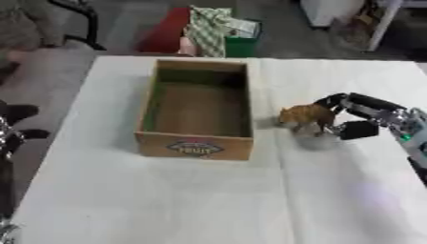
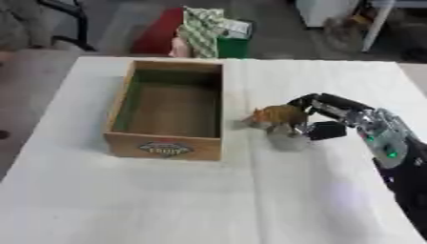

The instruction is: Pick up objects on the table and place them in the box.

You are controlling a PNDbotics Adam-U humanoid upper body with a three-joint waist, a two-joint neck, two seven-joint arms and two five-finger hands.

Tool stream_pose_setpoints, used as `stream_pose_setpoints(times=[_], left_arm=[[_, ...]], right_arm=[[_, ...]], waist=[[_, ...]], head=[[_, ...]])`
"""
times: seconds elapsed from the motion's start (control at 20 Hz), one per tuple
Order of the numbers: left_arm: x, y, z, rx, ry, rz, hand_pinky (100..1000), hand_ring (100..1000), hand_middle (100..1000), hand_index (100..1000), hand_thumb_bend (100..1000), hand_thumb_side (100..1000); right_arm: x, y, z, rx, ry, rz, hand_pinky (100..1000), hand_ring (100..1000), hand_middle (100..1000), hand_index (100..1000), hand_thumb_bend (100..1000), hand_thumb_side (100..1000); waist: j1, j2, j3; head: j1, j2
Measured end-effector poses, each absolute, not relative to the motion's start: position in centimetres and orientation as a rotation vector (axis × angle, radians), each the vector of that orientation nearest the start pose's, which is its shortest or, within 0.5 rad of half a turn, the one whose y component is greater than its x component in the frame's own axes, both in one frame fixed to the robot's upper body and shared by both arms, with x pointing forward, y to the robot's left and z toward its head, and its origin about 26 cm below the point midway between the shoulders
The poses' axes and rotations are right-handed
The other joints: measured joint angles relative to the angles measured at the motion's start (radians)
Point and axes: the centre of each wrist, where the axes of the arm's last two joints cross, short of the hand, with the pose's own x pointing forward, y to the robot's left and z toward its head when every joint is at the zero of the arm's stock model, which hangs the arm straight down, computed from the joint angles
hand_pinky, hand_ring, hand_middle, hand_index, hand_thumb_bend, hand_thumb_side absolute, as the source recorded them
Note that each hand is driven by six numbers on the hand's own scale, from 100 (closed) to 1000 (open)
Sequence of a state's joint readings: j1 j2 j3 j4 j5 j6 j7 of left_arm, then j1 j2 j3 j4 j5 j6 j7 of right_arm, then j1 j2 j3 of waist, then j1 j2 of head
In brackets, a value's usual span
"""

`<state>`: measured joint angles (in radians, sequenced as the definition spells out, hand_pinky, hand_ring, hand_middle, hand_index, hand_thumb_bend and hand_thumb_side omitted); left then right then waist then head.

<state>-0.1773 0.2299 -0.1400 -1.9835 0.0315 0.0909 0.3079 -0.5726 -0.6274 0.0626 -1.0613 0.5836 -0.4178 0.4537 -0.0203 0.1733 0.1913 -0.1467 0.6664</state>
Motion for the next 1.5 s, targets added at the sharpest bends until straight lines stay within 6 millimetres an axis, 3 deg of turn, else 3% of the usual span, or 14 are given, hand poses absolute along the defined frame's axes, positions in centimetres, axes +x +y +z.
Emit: stream_pose_setpoints(times=[0.4, 0.6, 0.65, 1.2, 1.5], left_arm=[[28.55, 22.18, 14.64, 0.145, -2.06, -0.029, 568, 767, 574, 608, 100, 773], [28.55, 22.14, 14.63, 0.144, -2.059, -0.03, 568, 767, 574, 608, 100, 773], [28.54, 22.12, 14.62, 0.143, -2.059, -0.031, 569, 767, 574, 608, 100, 773], [28.54, 22.11, 14.62, 0.143, -2.059, -0.031, 569, 767, 574, 608, 100, 771], [28.54, 22.11, 14.62, 0.143, -2.059, -0.031, 569, 768, 574, 608, 100, 770]], right_arm=[[40.79, -39.7, 11.85, -0.601, -1.412, 1.458, 722, 739, 679, 832, 100, 498], [40.8, -39.65, 11.82, -0.615, -1.412, 1.467, 678, 650, 579, 740, 100, 394], [40.8, -39.65, 11.82, -0.62, -1.41, 1.469, 666, 611, 534, 701, 100, 321], [40.62, -39.66, 11.5, -0.661, -1.431, 1.442, 545, 351, 202, 382, 100, 269], [40.51, -39.5, 11.87, -0.669, -1.473, 1.419, 495, 285, 109, 292, 100, 252]], waist=[[0.0, 0.0, 0.001], [0.0, 0.0, 0.001], [0.0, 0.0, 0.001], [0.001, 0.0, 0.0], [0.001, 0.0, -0.001]], head=[[-0.001, 0.0], [-0.001, 0.0], [-0.001, 0.0], [-0.001, 0.0], [-0.001, 0.0]])
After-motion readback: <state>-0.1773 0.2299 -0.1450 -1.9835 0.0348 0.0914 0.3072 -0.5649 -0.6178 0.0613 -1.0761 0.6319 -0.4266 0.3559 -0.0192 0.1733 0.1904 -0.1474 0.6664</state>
